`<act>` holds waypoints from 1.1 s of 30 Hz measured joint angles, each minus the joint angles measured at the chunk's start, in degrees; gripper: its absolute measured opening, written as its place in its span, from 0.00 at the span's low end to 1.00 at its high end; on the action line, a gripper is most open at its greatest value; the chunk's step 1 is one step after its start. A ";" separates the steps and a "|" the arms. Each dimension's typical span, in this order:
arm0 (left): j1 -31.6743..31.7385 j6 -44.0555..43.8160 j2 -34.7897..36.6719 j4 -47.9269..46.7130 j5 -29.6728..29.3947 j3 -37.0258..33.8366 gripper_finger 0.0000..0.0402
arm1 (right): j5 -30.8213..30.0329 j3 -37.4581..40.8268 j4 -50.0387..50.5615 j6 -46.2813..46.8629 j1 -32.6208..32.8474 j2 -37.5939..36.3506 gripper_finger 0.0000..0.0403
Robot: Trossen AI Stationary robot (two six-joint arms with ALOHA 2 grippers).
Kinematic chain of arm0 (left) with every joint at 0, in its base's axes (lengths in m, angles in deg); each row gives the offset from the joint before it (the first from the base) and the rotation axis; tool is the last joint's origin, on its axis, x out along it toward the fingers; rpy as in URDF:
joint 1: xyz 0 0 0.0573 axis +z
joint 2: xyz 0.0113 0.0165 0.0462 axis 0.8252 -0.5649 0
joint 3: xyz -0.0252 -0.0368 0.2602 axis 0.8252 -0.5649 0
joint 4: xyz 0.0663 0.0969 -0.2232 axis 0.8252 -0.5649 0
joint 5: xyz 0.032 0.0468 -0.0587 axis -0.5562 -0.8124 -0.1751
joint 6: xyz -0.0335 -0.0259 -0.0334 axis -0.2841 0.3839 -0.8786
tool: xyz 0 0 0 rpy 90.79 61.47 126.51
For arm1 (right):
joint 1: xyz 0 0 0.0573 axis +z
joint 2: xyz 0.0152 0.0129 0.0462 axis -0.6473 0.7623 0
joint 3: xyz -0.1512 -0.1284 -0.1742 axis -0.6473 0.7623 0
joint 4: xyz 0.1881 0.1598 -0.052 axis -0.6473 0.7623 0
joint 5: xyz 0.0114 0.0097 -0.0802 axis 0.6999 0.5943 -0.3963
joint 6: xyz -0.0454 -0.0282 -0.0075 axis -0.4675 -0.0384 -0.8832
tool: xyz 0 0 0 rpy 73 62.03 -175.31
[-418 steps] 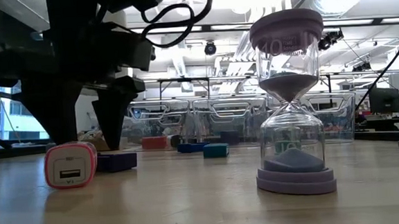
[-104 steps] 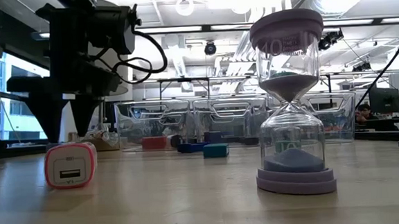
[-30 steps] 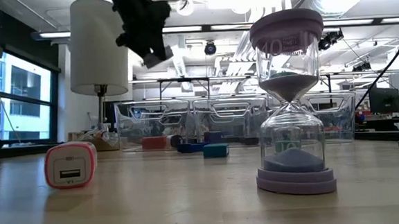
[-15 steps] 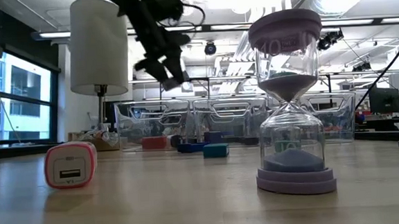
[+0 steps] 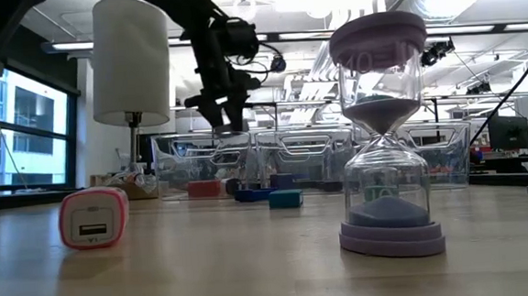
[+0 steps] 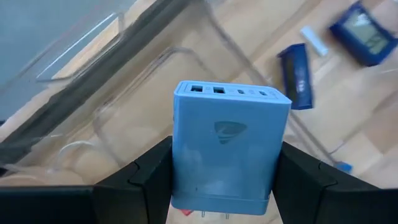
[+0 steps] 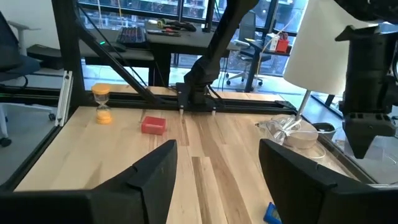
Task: Pick & Place Office items
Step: Put the violet charger adapter into the left transparent bin
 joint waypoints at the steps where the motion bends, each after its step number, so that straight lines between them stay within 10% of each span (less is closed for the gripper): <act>1: 0.31 -0.03 -0.35 -0.04 -0.11 0.04 0.50 | -0.01 0.00 0.04 0.00 0.00 0.00 0.54; 33: 2.92 2.81 -13.62 1.99 -0.44 0.00 0.54 | 0.04 0.00 0.39 0.02 0.00 0.00 0.54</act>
